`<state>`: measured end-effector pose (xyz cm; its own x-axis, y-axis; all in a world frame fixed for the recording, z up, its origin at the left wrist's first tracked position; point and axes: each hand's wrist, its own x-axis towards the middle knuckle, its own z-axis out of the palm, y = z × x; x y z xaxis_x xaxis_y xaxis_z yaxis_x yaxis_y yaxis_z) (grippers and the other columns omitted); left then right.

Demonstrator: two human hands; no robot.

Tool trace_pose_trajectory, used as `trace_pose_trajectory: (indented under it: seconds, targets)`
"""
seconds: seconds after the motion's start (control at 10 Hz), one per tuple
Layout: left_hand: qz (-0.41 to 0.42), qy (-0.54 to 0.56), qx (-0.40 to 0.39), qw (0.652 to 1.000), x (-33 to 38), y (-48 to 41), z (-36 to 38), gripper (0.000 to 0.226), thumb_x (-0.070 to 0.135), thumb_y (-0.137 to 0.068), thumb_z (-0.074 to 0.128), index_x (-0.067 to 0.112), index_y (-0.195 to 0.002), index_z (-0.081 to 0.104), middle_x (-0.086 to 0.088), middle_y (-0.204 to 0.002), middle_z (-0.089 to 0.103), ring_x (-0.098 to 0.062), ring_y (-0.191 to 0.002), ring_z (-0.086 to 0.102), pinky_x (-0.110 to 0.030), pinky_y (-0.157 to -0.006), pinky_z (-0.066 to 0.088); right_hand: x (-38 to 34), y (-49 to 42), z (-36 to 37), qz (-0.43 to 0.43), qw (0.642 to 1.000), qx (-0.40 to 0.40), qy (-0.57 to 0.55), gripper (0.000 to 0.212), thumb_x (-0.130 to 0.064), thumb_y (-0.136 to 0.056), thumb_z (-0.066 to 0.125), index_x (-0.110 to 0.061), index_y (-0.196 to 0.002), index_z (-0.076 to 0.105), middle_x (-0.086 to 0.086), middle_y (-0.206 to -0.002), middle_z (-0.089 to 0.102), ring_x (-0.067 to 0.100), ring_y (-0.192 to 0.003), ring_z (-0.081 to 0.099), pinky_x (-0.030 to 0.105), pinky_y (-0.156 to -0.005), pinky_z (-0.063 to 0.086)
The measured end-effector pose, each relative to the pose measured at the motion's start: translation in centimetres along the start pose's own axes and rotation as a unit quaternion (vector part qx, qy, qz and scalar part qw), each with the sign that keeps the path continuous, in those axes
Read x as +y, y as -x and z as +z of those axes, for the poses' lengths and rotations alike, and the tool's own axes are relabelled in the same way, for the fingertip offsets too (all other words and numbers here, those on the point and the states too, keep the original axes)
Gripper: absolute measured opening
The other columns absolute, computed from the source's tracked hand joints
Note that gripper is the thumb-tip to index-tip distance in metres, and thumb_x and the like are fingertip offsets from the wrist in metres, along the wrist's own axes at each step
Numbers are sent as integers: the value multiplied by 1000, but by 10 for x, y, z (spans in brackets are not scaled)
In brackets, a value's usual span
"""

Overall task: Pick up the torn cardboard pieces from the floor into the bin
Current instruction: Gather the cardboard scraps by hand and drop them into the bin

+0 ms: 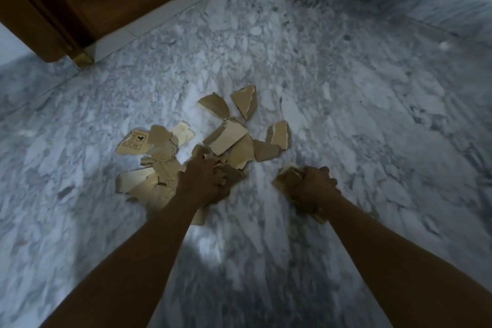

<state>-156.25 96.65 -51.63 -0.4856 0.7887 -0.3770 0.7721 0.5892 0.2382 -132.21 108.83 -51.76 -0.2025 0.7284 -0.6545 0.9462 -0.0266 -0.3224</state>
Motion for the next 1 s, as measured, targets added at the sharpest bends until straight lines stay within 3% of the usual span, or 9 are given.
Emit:
trace_pose_trajectory:
  seconds: [0.1, 0.2, 0.3, 0.4, 0.5, 0.7, 0.8, 0.9, 1.0]
  targets:
    - [2, 0, -23, 1000, -2, -5, 3, 63, 37, -72, 66, 14, -129, 53, -12, -119, 61, -28, -96, 58, -28, -72, 35, -11, 3, -16, -61, 993, -61, -80, 39, -37, -81, 77, -11, -109, 67, 16, -108, 69, 29, -92, 66, 35, -77, 54]
    - [15, -20, -40, 999, -1, -6, -5, 29, 21, -82, 71, 18, -107, 57, -12, -114, 63, -24, -90, 56, -24, -66, 35, -17, 0, -31, -72, 942, -124, -304, 39, -19, -79, 82, -1, -112, 68, 18, -101, 74, 30, -88, 72, 39, -79, 60]
    - [20, -12, -25, 999, -5, -7, -11, 30, 27, -81, 72, 24, -93, 44, -7, -104, 60, -20, -86, 50, -27, -74, 37, -16, -5, -39, -59, 908, -131, -394, 59, -26, -69, 90, -1, -118, 67, 16, -105, 74, 30, -92, 74, 42, -81, 61]
    - [38, 26, 6, 999, -7, -7, -25, 34, 30, -80, 73, 38, -78, 40, -7, -107, 60, -25, -95, 56, -27, -77, 37, -11, -1, -41, -19, 971, -51, -231, 57, -32, -65, 90, -7, -111, 70, 15, -103, 69, 27, -84, 70, 30, -60, 59]
    - [49, 20, -19, 998, -9, -2, -35, 41, 38, -70, 77, 45, -72, 37, -6, -117, 60, -27, -105, 58, -29, -81, 43, 11, -25, -27, 85, 986, -34, -139, 94, -51, -40, 88, -10, -121, 63, 20, -123, 55, 40, -104, 60, 44, -73, 61]
    - [106, -49, -61, 991, -20, 1, -18, 53, 71, -54, 65, 33, -91, 69, -5, -115, 55, -30, -122, 44, -44, -102, 36, 27, -24, 3, 70, 997, -23, 0, 74, -71, -81, 49, -11, -125, 53, 21, -130, 51, 40, -113, 51, 49, -98, 37]
    - [96, 1, -75, 993, -17, 3, -9, 41, 48, -76, 70, 21, -107, 67, -17, -122, 59, -21, -114, 52, -13, -82, 33, 14, -22, -8, 46, 997, -62, 4, 55, -42, -94, 63, -3, -132, 54, 22, -131, 57, 38, -117, 56, 42, -90, 46]
    - [174, 60, 14, 983, -17, 8, -2, 46, 51, -69, 57, 14, -95, 67, -25, -91, 68, -7, -82, 54, -8, -71, 29, -8, -23, -24, -31, 993, -89, -77, 58, -40, -89, 69, 2, -128, 60, 23, -126, 62, 35, -109, 61, 44, -91, 52]
    - [202, 9, 22, 979, -18, 16, 0, 60, 51, -66, 55, 0, -94, 70, -24, -99, 64, -29, -80, 58, -22, -61, 40, -43, -24, -38, -118, 990, -30, -71, 76, -60, -68, 72, -6, -121, 64, 15, -116, 67, 29, -101, 65, 42, -87, 57]
